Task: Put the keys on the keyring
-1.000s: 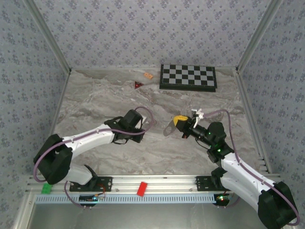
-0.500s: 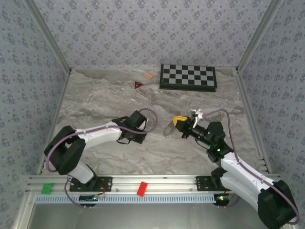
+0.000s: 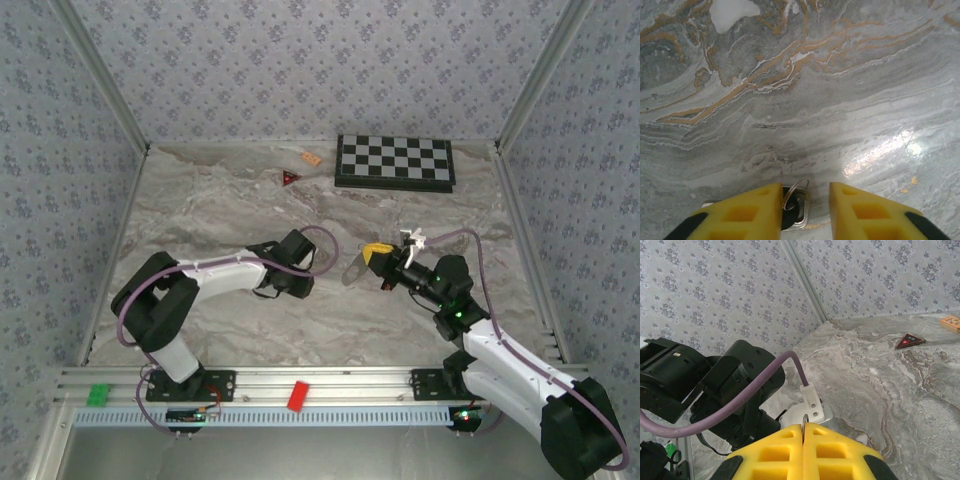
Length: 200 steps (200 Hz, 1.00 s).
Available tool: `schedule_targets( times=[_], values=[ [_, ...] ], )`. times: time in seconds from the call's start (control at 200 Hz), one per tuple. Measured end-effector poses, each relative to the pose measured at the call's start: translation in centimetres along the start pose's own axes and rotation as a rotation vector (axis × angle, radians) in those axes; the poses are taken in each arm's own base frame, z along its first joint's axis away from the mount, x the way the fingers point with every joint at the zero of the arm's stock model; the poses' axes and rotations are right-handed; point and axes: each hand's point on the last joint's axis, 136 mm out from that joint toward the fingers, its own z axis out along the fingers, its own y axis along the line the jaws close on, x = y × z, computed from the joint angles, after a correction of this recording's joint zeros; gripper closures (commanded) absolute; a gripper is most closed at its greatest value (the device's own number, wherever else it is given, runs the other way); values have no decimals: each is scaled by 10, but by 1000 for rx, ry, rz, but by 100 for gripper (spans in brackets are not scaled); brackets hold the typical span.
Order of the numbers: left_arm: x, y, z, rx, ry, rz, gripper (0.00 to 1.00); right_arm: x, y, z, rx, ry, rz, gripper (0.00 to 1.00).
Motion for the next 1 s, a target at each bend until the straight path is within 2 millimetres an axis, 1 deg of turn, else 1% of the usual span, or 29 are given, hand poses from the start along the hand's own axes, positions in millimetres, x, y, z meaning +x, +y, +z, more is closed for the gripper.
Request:
schedule_targets(
  times=[0.14,0.195,0.35,0.475,0.57,0.68,0.74,0.81,0.915,1.0],
  values=[
    [-4,-2,-6,7,-15,-4,64,0,0,0,0,0,0,100],
    [-8,-4,-13,18,-37,-7,63,0,0,0,0,-1,-1,100],
    [-23,-6,-36,50,-109,-31,63,0,0,0,0,-1,-1,100],
    [-28,0,-45,62,-143,-64,63,0,1,0,-3,-2,-1,100],
    [-23,10,-44,72,-140,-111,64,-1,2,0,-7,-5,-4,100],
    [-11,21,-37,82,-120,-170,65,-1,4,1,-13,-6,-5,100],
    [-4,24,-33,94,-106,-194,66,-1,4,2,-13,-6,-5,100],
    [1,23,-30,115,-91,-210,67,-1,4,2,-13,-7,-5,100],
    [-2,16,-29,155,-93,-216,68,-1,4,2,-13,-7,-5,100],
    [0,14,-23,172,-71,-217,68,-1,3,2,-13,-6,-5,100]
  ],
)
